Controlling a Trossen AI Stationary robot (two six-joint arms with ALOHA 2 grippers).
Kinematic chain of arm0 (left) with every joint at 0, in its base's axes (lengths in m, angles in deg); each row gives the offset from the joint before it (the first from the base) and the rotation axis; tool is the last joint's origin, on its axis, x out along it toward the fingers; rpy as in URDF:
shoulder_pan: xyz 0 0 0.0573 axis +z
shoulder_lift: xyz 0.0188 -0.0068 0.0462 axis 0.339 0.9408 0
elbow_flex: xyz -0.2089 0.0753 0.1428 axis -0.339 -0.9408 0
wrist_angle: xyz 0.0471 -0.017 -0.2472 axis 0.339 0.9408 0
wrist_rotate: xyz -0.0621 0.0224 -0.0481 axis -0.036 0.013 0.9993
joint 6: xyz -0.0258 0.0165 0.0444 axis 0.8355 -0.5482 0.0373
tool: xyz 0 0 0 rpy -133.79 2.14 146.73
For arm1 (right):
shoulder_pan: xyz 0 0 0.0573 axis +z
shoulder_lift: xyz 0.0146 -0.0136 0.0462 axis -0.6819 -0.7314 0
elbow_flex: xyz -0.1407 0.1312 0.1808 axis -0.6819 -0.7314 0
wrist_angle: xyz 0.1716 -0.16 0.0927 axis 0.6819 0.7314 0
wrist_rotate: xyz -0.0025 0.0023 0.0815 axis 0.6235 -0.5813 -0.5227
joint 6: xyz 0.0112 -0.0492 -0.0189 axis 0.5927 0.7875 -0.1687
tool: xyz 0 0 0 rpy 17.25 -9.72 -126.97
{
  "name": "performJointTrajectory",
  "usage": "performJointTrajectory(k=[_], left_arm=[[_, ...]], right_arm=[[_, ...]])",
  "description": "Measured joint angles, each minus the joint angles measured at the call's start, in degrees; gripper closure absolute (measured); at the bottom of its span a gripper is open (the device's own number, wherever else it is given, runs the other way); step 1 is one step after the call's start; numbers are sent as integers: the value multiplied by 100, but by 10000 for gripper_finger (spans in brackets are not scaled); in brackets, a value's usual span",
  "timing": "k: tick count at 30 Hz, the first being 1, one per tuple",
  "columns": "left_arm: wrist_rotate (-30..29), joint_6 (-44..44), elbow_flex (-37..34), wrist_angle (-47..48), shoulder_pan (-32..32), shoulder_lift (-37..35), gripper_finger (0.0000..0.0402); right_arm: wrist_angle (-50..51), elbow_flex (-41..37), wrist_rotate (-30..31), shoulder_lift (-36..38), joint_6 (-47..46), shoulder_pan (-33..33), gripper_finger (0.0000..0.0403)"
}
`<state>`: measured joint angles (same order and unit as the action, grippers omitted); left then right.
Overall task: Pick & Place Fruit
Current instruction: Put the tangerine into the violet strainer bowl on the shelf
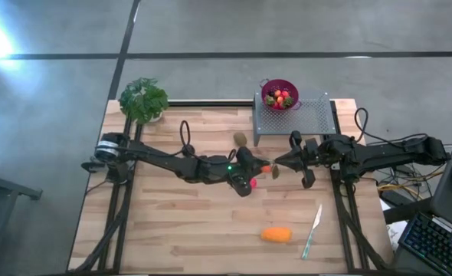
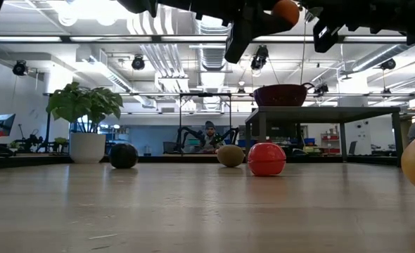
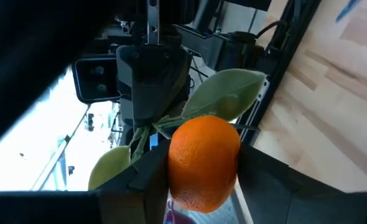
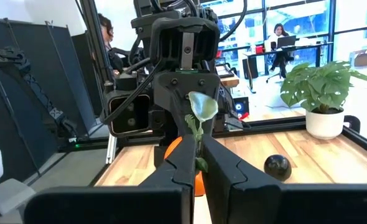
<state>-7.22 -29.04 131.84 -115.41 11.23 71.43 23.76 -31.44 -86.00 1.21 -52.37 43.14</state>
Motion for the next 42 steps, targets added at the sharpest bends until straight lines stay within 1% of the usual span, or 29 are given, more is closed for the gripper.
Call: performJointTrajectory(k=[4,11,14,18,20,22,26,29,36,40,42], left_arm=[[4,365,17,-1,-7,0,208],[-5,451,45,56,-13,-2,141],[-118,620,45,178,-34,-17,118],[-398,1072,45,477,-133,-50,104],[-475,1334,5,707,-211,-119,104],[-488,1687,-58,857,-268,-206,106],[-453,2495,-184,1061,-310,-409,105],[-447,3047,-230,1226,-310,-494,104],[-396,3857,-232,1611,-310,-494,103],[-383,4280,-235,1698,-310,-492,103],[-277,4417,-235,1718,-310,-492,103]], right_arm=[[7,1,0,0,-2,0,391],[11,0,0,-2,-14,0,391],[13,1,0,0,-11,0,391],[15,1,25,0,87,-4,390],[26,1,248,2,206,-4,390],[146,5,601,17,327,-12,390],[864,242,1163,26,438,-210,390],[1500,618,1330,-13,471,-478,390],[3274,1935,1362,-106,702,-1305,390],[4245,2698,1362,-357,747,-1866,390],[4661,3040,1362,-557,766,-2154,390]])
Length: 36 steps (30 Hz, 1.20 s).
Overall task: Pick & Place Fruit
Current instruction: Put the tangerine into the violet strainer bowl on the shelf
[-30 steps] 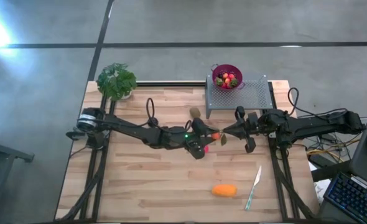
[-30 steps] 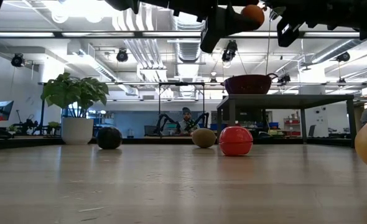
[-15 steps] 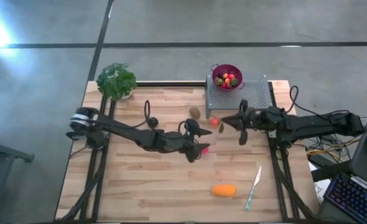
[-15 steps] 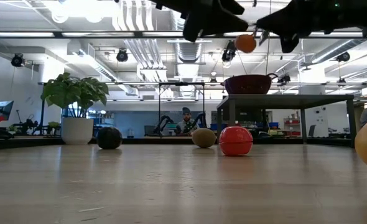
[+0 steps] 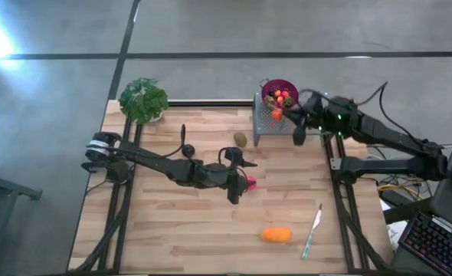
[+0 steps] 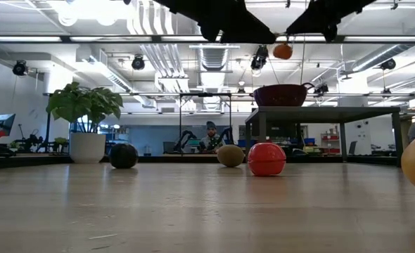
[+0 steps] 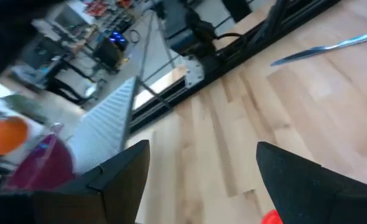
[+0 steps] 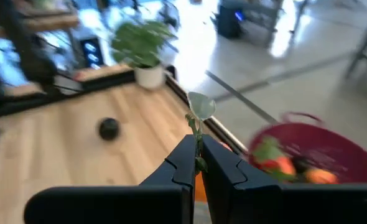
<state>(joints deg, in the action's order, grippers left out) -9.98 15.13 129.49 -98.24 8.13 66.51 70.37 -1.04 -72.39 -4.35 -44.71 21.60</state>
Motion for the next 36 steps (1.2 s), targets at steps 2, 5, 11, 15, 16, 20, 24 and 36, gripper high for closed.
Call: performJointTrajectory(k=[2,5,11,15,16,20,24,36], left_arm=[[143,106,0,32,0,0,103],[358,221,0,6,3,0,103],[390,381,0,3,0,1,103],[390,479,0,6,0,2,103],[390,505,0,2,0,2,103],[398,653,0,-1,-2,2,103],[412,681,0,0,-4,2,103],[412,681,0,1,-4,4,103]], right_arm=[[318,315,-2,-257,15,-292,390],[782,755,-74,-712,139,-702,390],[1242,1494,-496,-1603,383,-1439,390],[1309,1899,-674,-2094,548,-1790,390],[1310,1965,-690,-2193,571,-1869,390],[1311,2119,-1078,-2552,615,-2204,390],[1311,2179,-1173,-2834,661,-2480,392],[1277,2179,-1270,-3139,724,-2834,389]])
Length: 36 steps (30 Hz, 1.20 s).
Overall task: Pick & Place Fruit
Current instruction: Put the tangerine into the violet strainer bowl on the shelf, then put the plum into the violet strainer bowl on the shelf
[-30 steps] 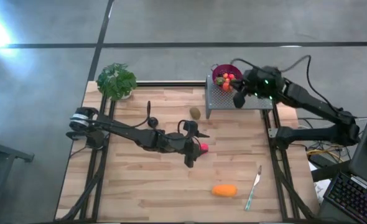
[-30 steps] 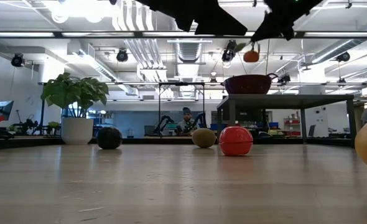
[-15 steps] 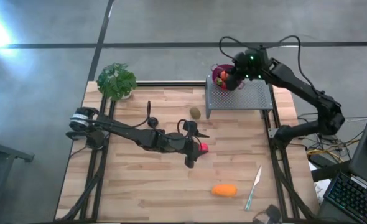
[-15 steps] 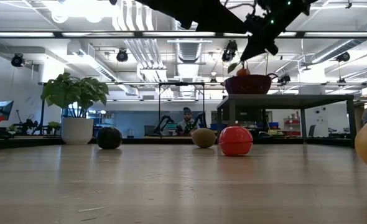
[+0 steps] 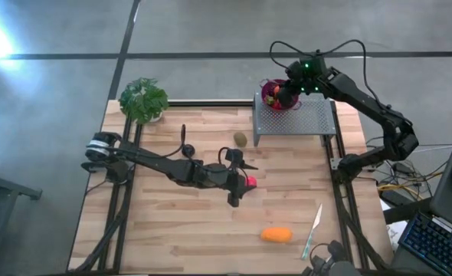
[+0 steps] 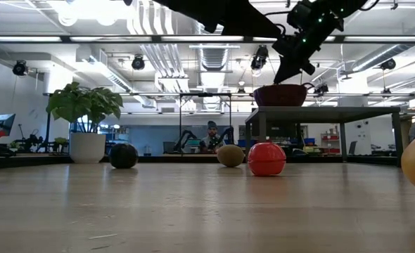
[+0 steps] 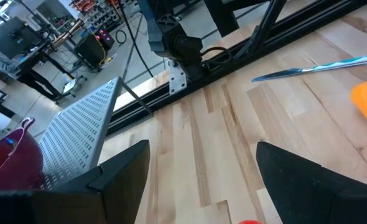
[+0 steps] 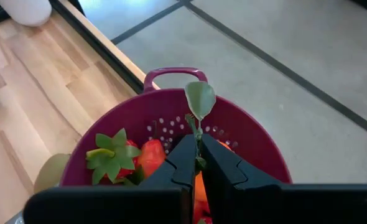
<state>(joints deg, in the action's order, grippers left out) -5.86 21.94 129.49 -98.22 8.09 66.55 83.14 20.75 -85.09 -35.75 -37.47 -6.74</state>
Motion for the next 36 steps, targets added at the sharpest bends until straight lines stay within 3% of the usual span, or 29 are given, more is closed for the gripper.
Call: performJointTrajectory(k=[17,23,28,36], left_arm=[[0,-3,0,-9,0,2,103],[1,-2,0,-2,0,2,103],[0,64,0,133,0,2,103],[-12,450,13,1284,70,-139,103]], right_arm=[[52,-15,2,46,-7,2,366],[205,32,18,46,31,4,322],[744,517,44,102,229,9,275],[1716,1029,44,612,319,543,223]])
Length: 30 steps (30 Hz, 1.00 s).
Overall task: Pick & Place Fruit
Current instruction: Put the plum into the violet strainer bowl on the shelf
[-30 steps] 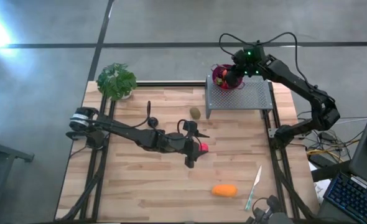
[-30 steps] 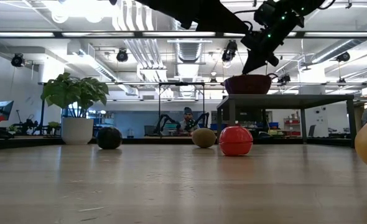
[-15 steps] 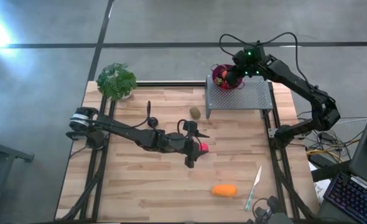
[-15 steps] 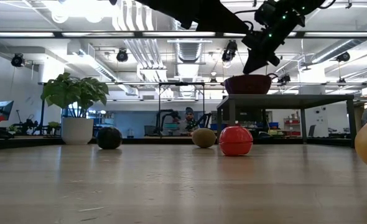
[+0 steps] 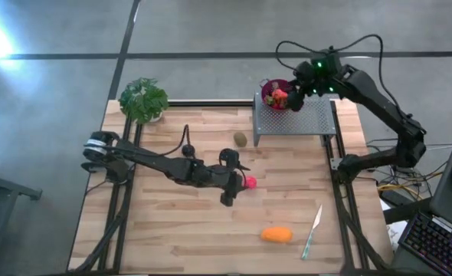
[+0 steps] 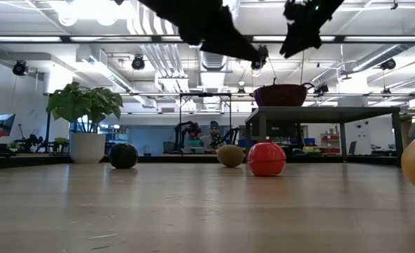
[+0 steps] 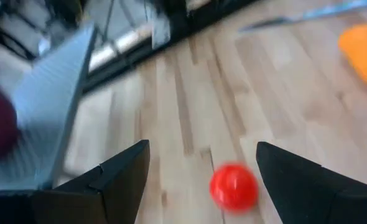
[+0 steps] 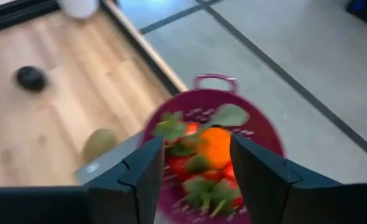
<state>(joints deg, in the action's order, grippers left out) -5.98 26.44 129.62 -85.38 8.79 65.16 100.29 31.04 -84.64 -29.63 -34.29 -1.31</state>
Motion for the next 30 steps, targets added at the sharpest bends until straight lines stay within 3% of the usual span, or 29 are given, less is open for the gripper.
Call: performJointTrajectory(k=[9,17,21,30], left_arm=[[-146,514,0,2428,397,-477,103],[-145,1223,-2,4068,807,-1063,103],[-33,1486,-9,4542,1019,-1388,103],[523,2083,-700,4586,1733,-1997,103]], right_arm=[[119,-540,61,1013,-466,1449,194],[113,-1252,1036,1623,-1039,2769,153],[58,-1545,1387,1762,-1275,3185,126],[-659,-2378,1377,1840,-1464,3538,74]])
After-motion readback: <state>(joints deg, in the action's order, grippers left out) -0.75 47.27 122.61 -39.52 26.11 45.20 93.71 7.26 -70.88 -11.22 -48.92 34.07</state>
